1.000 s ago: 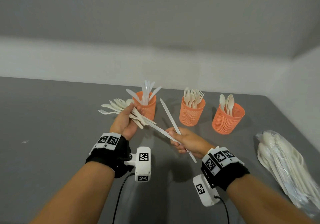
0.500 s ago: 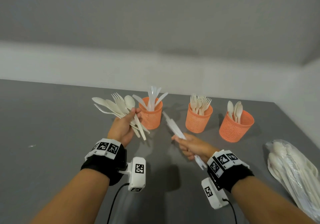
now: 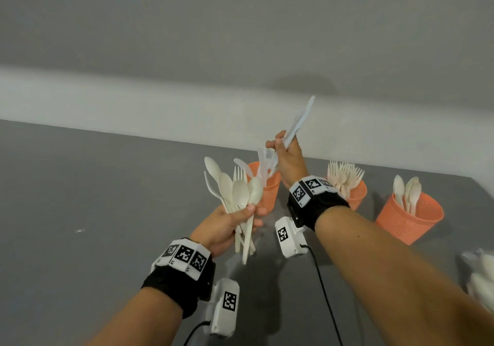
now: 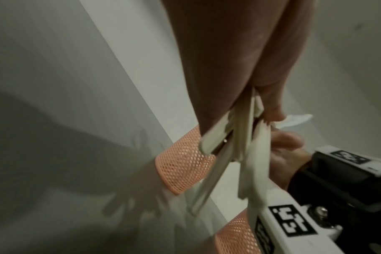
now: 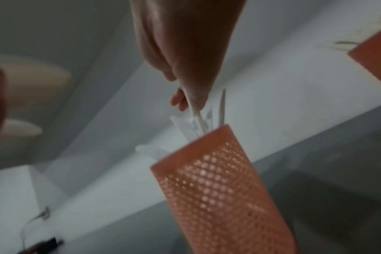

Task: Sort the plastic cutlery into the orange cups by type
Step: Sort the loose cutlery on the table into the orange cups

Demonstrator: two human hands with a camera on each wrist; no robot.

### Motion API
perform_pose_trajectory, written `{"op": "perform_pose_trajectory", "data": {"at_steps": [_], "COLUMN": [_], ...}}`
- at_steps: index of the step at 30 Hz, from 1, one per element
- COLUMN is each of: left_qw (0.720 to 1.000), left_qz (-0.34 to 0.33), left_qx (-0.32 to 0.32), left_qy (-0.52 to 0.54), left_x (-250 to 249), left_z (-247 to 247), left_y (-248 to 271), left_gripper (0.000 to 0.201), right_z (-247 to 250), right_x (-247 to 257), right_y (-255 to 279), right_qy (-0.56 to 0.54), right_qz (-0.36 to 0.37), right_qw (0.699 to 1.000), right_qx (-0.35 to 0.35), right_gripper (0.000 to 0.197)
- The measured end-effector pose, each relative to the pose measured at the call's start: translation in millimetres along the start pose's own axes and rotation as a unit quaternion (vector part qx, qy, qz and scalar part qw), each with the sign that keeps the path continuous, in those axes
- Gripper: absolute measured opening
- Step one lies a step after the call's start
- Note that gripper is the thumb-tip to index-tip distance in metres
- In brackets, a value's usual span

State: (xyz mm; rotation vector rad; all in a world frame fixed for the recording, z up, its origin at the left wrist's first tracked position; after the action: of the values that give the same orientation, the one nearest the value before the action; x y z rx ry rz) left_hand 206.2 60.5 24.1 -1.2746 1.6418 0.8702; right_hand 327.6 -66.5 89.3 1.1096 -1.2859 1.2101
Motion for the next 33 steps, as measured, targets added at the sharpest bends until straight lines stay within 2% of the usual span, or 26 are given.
{"op": "perform_pose_trajectory", "data": {"at_steps": [2, 4, 6, 7, 9, 11, 14, 16, 18, 21, 23, 25, 26, 28, 31, 33], "left_qw": [1.0, 0.999, 0.999, 0.999, 0.998, 0.998, 0.998, 0.997, 0.996, 0.993, 0.991, 0.99, 0.989, 0.987, 0.983, 0.978], "left_qz": [0.003, 0.003, 0.004, 0.005, 0.007, 0.005, -0.001, 0.0, 0.006, 0.019, 0.03, 0.034, 0.031, 0.016, -0.018, -0.05], "left_qx": [0.009, 0.015, 0.017, 0.017, 0.018, 0.026, 0.045, 0.055, 0.066, 0.071, 0.064, 0.054, 0.05, 0.04, 0.016, 0.011], "left_qy": [-0.022, -0.039, -0.049, -0.051, -0.052, -0.057, -0.053, -0.047, -0.059, -0.093, -0.11, -0.124, -0.133, -0.154, -0.182, -0.202], "left_x": [0, -1, 0, 1, 2, 3, 3, 4, 8, 20, 28, 33, 35, 36, 33, 27], "left_z": [1, 3, 4, 4, 2, -3, -15, -23, -31, -40, -43, -45, -47, -52, -62, -73], "left_y": [0, -1, -3, -4, -6, -9, -14, -16, -17, -17, -16, -16, -16, -17, -19, -18], "left_gripper": [0.012, 0.012, 0.013, 0.013, 0.013, 0.013, 0.012, 0.012, 0.011, 0.009, 0.007, 0.008, 0.008, 0.01, 0.009, 0.008], "right_z": [-7, -8, -1, 3, 6, 2, -10, -6, 6, 34, 57, 73, 75, 68, 48, 39], "right_x": [-18, -25, -10, 1, 22, 27, 7, 0, 1, 27, 57, 82, 90, 93, 65, 44], "right_y": [-3, -4, 0, 5, 20, 32, 53, 61, 56, 50, 57, 68, 74, 83, 99, 111], "right_qy": [0.063, 0.107, 0.147, 0.159, 0.168, 0.168, 0.19, 0.176, 0.136, -0.022, -0.125, -0.168, -0.16, -0.073, 0.096, 0.192], "right_qz": [-0.039, -0.052, 0.0, 0.037, 0.09, 0.049, -0.097, -0.134, -0.131, -0.066, 0.019, 0.075, 0.085, 0.073, 0.008, -0.02], "right_qw": [0.997, 0.992, 0.989, 0.986, 0.98, 0.985, 0.96, 0.951, 0.964, 0.995, 0.992, 0.983, 0.983, 0.995, 0.994, 0.979], "right_qx": [0.022, 0.031, -0.012, -0.04, -0.058, 0.006, 0.18, 0.218, 0.188, 0.074, 0.003, -0.028, -0.027, -0.003, 0.058, 0.072], "right_gripper": [0.014, 0.037, 0.052, 0.052, 0.038, 0.021, 0.023, 0.02, 0.018, 0.021, 0.023, 0.022, 0.02, 0.01, 0.025, 0.024]}}
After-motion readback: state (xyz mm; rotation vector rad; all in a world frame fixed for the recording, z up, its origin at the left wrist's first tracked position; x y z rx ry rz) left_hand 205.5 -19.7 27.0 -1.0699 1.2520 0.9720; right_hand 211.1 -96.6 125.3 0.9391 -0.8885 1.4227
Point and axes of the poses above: each hand's wrist, its own y-axis away from the middle knuckle, its own z-axis out of the back of the hand, x = y × z, the point moved 7 cm from there along -y, towards the middle knuckle, and after that the axes turned 10 degrees about -z, right-handed, at the moved point
